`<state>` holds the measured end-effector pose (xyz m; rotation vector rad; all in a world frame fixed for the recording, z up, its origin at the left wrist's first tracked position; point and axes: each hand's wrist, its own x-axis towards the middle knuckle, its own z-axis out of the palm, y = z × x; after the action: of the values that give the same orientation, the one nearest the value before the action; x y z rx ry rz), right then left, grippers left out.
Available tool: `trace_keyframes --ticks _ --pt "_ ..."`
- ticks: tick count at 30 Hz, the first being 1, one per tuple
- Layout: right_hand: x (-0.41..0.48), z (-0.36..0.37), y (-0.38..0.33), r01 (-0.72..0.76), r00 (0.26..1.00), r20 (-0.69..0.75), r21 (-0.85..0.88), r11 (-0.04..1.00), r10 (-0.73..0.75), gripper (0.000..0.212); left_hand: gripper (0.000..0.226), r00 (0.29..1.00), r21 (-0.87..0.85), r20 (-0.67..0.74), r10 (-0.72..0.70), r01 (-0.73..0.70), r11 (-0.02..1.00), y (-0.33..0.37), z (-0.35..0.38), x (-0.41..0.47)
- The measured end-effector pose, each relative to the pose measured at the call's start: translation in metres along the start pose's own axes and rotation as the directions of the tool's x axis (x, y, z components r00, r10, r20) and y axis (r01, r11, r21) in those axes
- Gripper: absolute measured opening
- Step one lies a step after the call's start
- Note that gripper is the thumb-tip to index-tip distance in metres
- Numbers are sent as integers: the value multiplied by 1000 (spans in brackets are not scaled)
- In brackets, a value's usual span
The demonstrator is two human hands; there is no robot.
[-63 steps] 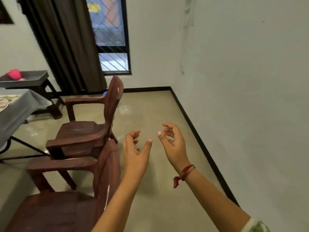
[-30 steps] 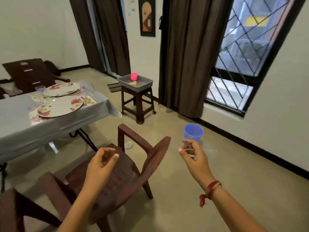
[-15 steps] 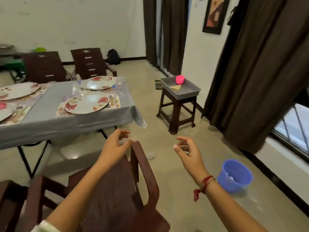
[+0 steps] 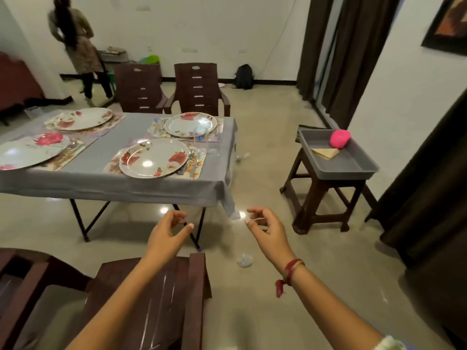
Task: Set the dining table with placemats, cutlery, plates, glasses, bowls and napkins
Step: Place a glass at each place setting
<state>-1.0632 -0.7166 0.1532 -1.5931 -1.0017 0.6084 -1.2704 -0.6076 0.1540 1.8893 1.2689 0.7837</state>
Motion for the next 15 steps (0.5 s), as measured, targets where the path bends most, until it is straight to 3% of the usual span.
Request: trace_keyframes --ticks 10,15 --pt "195 39 41 14 994 109 13 1000 -15 19 30 996 -113 -74 -59 50 992 -14 36 170" --pt "318 91 48 -6 990 141 9 1000 5 36 46 984 -93 -112 -139 129 987 -35 46 285"
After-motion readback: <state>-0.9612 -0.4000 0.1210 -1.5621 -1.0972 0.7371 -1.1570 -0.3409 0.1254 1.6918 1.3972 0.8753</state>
